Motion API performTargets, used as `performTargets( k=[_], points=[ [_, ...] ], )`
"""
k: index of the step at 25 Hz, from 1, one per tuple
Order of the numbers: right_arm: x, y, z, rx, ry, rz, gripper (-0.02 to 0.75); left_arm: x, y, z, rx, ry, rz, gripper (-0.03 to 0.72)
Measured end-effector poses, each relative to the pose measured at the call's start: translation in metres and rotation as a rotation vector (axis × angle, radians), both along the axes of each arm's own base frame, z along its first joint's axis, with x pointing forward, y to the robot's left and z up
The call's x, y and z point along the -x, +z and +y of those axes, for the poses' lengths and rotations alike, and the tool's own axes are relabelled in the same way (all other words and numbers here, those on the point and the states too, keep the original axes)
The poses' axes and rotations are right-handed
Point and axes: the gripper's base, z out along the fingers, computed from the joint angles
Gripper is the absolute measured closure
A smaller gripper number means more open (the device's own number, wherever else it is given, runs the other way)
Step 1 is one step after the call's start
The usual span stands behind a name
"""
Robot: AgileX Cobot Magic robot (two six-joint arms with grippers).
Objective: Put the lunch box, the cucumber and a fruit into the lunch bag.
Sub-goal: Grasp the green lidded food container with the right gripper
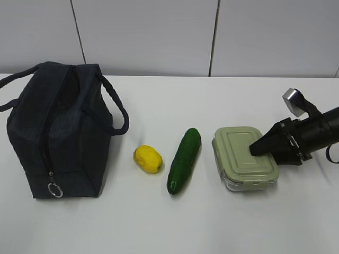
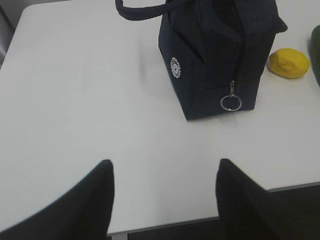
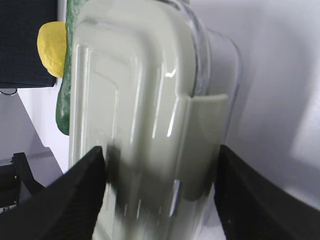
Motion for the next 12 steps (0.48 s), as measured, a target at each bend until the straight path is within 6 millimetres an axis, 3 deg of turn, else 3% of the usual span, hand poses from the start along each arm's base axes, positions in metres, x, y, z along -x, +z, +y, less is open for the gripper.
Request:
performTargets(
  k=[12],
  points=[
    [0.0004, -0.0003, -0.0002, 0.002, -0.007, 0.016, 0.241, 0.0, 0.0, 0.0, 0.0, 0.0, 0.0, 0.241]
  ],
)
